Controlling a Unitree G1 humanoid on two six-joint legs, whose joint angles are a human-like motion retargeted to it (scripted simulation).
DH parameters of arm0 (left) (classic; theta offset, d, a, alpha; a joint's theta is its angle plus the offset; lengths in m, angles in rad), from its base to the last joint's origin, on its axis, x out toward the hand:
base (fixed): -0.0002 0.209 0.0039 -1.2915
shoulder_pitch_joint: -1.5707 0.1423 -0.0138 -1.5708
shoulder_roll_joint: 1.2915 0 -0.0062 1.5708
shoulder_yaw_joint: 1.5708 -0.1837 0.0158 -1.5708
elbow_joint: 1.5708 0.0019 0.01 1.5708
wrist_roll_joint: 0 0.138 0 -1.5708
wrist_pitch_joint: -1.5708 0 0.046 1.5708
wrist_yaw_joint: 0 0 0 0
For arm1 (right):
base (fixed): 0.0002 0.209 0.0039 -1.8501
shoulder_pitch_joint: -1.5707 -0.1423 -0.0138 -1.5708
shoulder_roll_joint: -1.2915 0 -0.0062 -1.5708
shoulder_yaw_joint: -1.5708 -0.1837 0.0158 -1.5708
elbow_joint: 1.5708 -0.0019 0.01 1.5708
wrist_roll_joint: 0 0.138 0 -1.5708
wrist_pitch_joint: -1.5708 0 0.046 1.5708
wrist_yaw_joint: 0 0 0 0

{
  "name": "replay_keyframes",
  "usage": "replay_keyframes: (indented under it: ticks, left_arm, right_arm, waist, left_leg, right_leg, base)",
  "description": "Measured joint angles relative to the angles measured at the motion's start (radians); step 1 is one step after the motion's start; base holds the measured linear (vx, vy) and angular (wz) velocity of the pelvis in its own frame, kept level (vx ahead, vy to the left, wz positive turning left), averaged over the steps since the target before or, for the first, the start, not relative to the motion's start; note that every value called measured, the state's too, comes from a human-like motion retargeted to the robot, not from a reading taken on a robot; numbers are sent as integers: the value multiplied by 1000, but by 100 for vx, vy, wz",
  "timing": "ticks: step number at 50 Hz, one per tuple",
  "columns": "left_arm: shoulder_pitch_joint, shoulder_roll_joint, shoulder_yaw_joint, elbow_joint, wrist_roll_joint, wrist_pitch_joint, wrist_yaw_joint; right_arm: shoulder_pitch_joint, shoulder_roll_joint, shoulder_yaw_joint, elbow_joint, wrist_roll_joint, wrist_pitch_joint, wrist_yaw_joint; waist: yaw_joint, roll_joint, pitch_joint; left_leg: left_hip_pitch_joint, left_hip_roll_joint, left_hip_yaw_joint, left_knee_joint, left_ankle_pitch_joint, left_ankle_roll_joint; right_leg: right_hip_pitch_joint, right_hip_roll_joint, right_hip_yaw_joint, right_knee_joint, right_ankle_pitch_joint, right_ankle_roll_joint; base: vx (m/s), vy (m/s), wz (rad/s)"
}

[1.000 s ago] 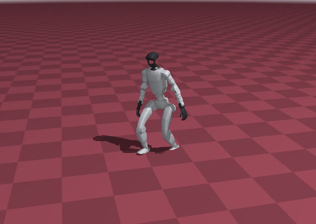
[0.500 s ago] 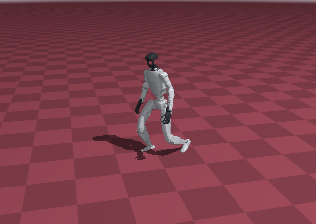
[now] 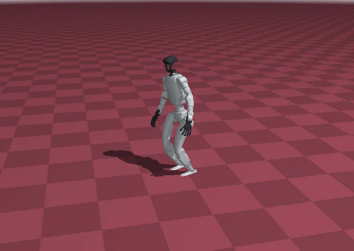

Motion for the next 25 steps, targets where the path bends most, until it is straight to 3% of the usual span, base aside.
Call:
replay_keyframes:
  ticks: [5, 7, 10, 12, 20, 22, 25]
  left_arm:
    - [11, -29, 14, 57, -9, 16, 1]
    - [-3, -31, 27, 91, -17, 19, -2]
    - [11, -50, 31, 113, -23, 26, -1]
    - [-6, -45, 40, 141, -28, 26, -4]
    - [1, -46, 53, 187, -36, 29, 4]
    - [-16, -35, 62, 198, -40, 25, 8]
    - [-3, -37, 63, 204, -41, 23, 16]
  right_arm:
    - [12, 58, 26, 44, -5, 10, 27]
    - [-2, 84, 35, 74, -3, 12, 44]
    - [14, 108, 44, 93, -4, 17, 54]
    - [-3, 127, 50, 116, -2, 19, 67]
    - [-7, 156, 75, 141, -7, 20, 74]
    - [-28, 160, 78, 144, -10, 19, 74]
    - [-19, 161, 90, 145, -15, 16, 69]
  waist:
    - [-2, -38, 5]
    - [1, -56, 0]
    - [6, -75, 17]
    - [13, -87, 17]
    - [37, -128, 74]
    - [45, -132, 79]
    - [51, -142, 114]
  left_leg:
    - [65, -12, 4, 8, -19, 10]
    - [145, -12, -6, -100, -8, 12]
    - [149, -14, 4, -25, -22, 8]
    - [229, -8, -7, -135, -9, 7]
    - [325, -7, 2, -87, -26, 2]
    - [395, 1, -7, -193, -13, 1]
    - [408, -3, 2, -116, -27, 0]
  right_leg:
    - [60, -13, 2, 21, -31, 5]
    - [133, -10, 2, -78, -22, 7]
    - [143, -19, -2, -7, -39, 11]
    - [220, -11, -4, -116, -21, 13]
    - [324, -18, -12, -78, -41, 20]
    - [393, -8, -13, -190, -19, 21]
    - [409, -17, -15, -113, -38, 23]
  base:
    - [9, 1, -2]
    - [19, 0, -2]
    - [1, 0, 0]
    - [17, -1, -2]
    - [4, -1, -1]
    - [14, 0, -2]
    - [-1, 0, 0]
